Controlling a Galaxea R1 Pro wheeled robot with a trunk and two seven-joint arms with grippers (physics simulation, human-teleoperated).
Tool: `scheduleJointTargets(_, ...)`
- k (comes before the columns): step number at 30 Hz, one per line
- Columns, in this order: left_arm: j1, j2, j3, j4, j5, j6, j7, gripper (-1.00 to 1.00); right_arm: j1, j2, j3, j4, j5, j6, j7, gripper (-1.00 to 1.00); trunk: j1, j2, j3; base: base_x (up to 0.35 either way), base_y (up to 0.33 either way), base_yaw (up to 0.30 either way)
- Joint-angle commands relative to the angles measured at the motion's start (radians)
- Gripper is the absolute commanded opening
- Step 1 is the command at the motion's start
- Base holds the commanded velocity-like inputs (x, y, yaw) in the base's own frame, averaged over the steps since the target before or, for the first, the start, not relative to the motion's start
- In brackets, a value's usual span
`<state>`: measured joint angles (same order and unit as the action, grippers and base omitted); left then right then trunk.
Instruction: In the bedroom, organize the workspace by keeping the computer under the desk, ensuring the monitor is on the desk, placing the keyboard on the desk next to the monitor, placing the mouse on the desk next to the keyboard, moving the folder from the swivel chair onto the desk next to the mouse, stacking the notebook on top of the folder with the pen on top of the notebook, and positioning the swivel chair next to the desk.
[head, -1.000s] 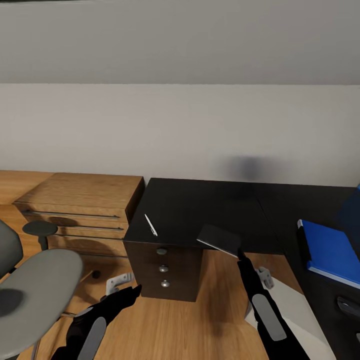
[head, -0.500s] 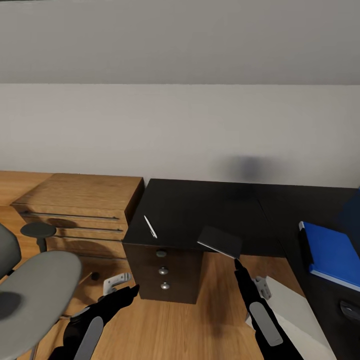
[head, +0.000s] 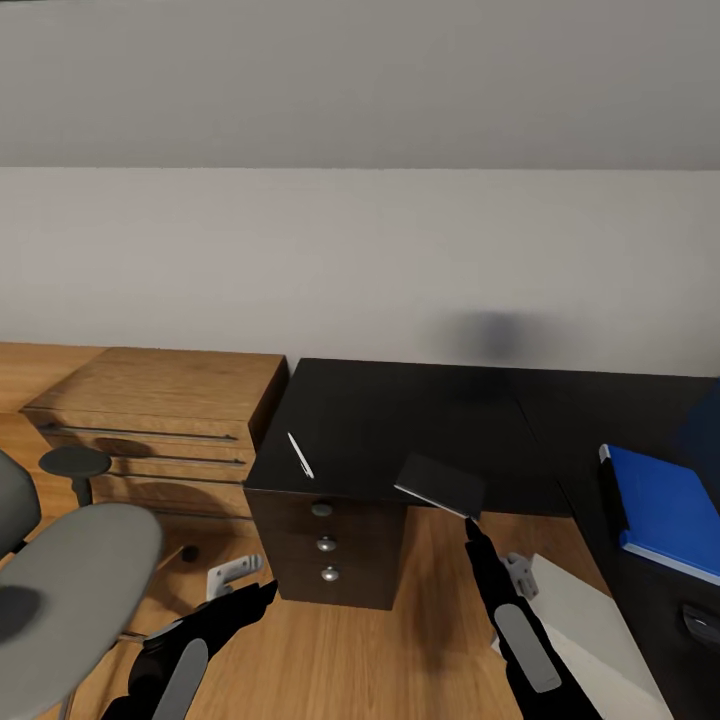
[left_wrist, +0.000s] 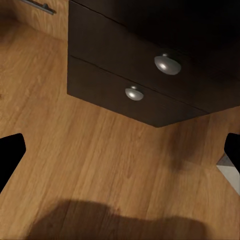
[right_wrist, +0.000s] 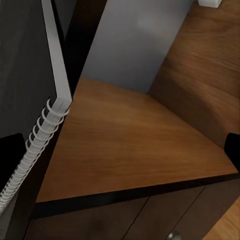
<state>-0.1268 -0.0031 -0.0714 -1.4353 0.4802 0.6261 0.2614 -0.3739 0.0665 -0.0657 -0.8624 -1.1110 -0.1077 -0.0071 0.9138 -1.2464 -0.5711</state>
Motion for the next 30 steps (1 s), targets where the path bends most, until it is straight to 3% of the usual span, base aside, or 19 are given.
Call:
scheduleJointTargets(1, -0.001, 0.000, -0.001, -0.001, 0.011, 0.003, 0.009, 1.00, 0.000, 0.001, 0.000, -0.001, -0.010, -0.003, -0.001, 1.00, 0.000, -0.001, -0.001, 0.000, 0.000, 0.000)
scheduleJointTargets(9, -0.001, 0.000, -0.001, -0.001, 0.011, 0.003, 0.010, 1.00, 0.000, 0.001, 0.003, -0.004, -0.009, -0.003, 0.011, 1.00, 0.000, -0.001, -0.001, 0.000, 0.000, 0.000)
scheduleJointTargets(20, -0.001, 0.000, -0.001, 0.001, 0.012, 0.003, 0.010, 1.00, 0.000, 0.001, 0.019, -0.006, -0.009, -0.004, 0.163, 1.00, 0.000, -0.001, -0.001, 0.000, 0.000, 0.000)
scheduleJointTargets(30, -0.001, 0.000, -0.001, 0.001, 0.010, 0.002, 0.009, 1.00, 0.000, 0.001, 0.020, -0.006, -0.009, -0.003, 0.168, 1.00, 0.000, -0.001, -0.001, 0.058, 0.000, 0.000)
